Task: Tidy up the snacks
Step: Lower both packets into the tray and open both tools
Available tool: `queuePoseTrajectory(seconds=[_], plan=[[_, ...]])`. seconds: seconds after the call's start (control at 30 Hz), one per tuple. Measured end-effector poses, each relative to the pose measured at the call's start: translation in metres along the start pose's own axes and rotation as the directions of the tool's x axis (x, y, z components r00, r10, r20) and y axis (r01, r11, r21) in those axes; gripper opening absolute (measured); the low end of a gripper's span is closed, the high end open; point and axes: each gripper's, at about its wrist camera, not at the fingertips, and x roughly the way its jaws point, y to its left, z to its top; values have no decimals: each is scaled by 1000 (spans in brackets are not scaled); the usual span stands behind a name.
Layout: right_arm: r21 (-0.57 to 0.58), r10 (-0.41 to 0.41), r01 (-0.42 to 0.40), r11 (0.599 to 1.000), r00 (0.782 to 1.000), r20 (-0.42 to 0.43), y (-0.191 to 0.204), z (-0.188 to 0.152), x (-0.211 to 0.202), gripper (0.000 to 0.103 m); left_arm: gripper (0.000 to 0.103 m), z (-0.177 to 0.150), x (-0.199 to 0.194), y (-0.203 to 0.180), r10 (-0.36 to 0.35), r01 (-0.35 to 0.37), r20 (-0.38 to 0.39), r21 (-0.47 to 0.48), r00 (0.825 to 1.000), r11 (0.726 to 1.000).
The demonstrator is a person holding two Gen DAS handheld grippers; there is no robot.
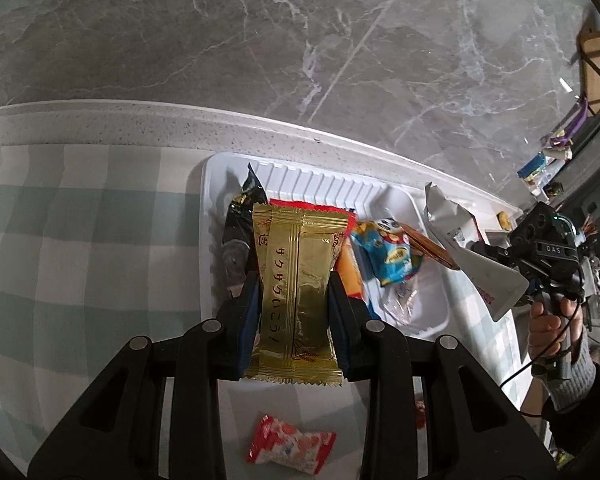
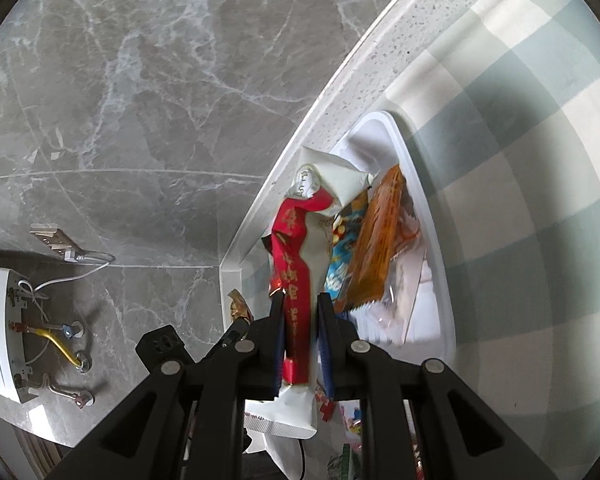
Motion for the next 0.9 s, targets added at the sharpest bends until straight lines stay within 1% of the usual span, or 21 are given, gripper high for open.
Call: queuePoseTrajectory(seconds=[0.13, 0.23, 0.37, 0.4, 0.53, 0.6, 0.7, 0.77, 0.8, 0.83, 0.9], plan=[[-4, -20, 20, 1000, 1000, 0, -3, 6, 8, 16, 29, 8, 12, 5, 9, -9, -3, -6, 1000, 1000], [-17, -56, 56, 998, 998, 3, -4, 10, 15, 16, 29, 14, 22, 9, 24, -24, -6, -6, 1000, 1000], [-41, -103, 103, 994, 995, 4, -6, 13, 24, 16, 30, 19, 37, 9, 69, -69, -20, 25, 997, 997], [-51, -121, 121, 991, 993, 7, -7, 13, 26, 16, 29, 19, 41, 8, 76, -75, -23, 33, 997, 997], [-73, -152, 153, 986, 988, 6, -6, 12, 32, 16, 30, 20, 50, 5, 99, -98, -24, 54, 995, 994], [-94, -169, 169, 981, 986, 11, -3, 11, 33, 16, 30, 21, 53, 3, 116, -114, -23, 65, 993, 991], [-146, -213, 215, 966, 977, 30, 6, 9, 33, 18, 31, 22, 54, 0, 134, -131, -24, 81, 991, 988], [-174, -237, 241, 955, 971, 46, 12, 6, 33, 19, 34, 22, 54, -2, 145, -143, -23, 92, 989, 985], [-189, -246, 252, 949, 968, 54, 15, 5, 33, 22, 42, 22, 53, -2, 150, -147, -20, 95, 988, 985], [-196, -251, 258, 946, 966, 60, 16, 4, 32, 28, 48, 22, 51, -3, 140, -135, -40, 101, 989, 986], [-212, -257, 267, 940, 963, 75, 19, 3, 29, 36, 49, 22, 46, -5, 126, -123, -25, 97, 992, 988]])
